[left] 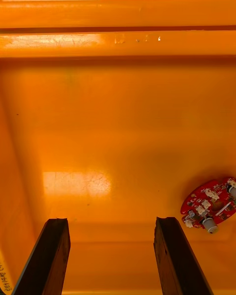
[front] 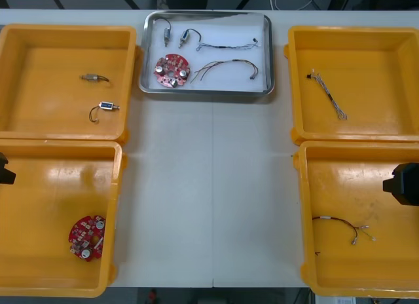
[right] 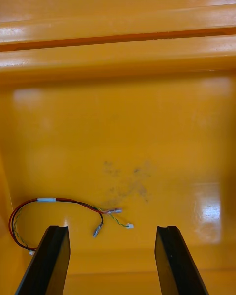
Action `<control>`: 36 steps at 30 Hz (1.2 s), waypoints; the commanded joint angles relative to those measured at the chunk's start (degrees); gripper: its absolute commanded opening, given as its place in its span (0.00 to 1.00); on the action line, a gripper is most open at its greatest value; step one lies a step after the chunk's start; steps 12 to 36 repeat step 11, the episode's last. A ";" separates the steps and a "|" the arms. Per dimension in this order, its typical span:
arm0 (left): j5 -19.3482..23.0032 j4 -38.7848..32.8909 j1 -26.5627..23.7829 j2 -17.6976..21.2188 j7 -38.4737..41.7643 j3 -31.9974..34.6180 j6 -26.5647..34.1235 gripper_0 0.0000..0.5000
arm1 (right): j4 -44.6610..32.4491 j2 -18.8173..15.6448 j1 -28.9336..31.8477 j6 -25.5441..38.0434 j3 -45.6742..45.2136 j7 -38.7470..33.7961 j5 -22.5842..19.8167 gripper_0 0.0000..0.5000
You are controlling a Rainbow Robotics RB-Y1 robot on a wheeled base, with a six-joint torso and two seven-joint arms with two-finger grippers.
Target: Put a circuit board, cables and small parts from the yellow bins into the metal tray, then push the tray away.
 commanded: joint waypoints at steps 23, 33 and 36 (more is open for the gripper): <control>0.15 -1.37 0.70 2.28 -4.93 1.41 0.34 1.00 | -0.54 0.82 1.16 0.18 -1.66 -1.35 -0.32 1.00; 0.15 -1.37 0.70 2.28 -4.93 1.41 0.34 1.00 | -0.54 0.82 1.16 0.18 -1.66 -1.35 -0.32 1.00; 0.15 -1.37 0.70 2.28 -4.93 1.41 0.34 1.00 | -0.54 0.82 1.16 0.18 -1.66 -1.35 -0.32 1.00</control>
